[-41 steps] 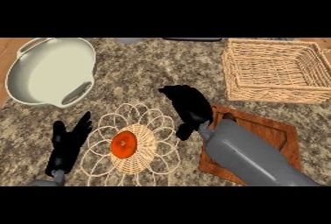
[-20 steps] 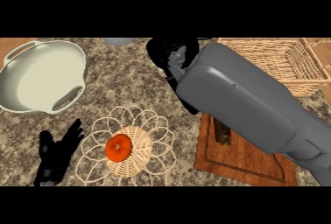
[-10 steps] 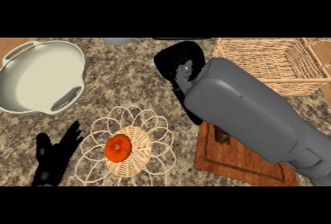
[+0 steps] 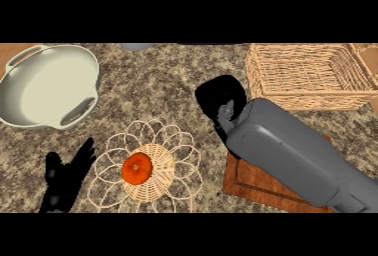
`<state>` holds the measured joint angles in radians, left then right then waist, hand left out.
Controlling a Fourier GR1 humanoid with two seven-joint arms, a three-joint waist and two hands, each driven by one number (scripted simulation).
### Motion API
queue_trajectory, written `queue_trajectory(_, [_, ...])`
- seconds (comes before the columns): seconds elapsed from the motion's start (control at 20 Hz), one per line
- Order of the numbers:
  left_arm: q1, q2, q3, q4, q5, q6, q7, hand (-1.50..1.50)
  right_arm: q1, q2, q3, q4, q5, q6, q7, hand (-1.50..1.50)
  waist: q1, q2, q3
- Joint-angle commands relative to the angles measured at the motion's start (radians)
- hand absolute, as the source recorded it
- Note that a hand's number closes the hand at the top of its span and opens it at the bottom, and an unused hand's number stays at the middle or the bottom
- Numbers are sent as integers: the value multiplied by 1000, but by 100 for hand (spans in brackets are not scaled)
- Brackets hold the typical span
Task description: Pick the sweet potato from the cutting board and place it in the basket
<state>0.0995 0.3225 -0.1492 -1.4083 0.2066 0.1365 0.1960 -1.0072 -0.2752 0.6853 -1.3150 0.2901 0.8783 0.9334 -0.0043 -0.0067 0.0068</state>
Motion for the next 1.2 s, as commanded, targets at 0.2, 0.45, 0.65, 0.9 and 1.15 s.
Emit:
queue_trajectory(0.2, [32, 6, 11, -36, -6, -10, 75, 0, 133, -3, 17, -33, 139, 8, 16, -150, 9, 5, -7])
queue_trajectory(0.45, [-4, -18, 22, 28, -18, -37, 37, 0, 211, -26, 27, 0, 257, -47, -106, -150, 11, 9, -7])
queue_trajectory(0.65, [37, -57, -15, -50, -46, 3, 96, 0, 270, -46, 3, -45, 295, -39, -145, -150, 10, 7, -6])
queue_trajectory(0.9, [46, -1, 54, -5, -16, -75, 56, 0, 283, -73, 7, 11, 388, -75, -248, -150, 15, 9, -7])
queue_trajectory(1.15, [-14, -68, 13, -1, -70, -15, 120, 0, 328, 16, 12, 45, 463, -148, -235, -150, 12, 9, -6])
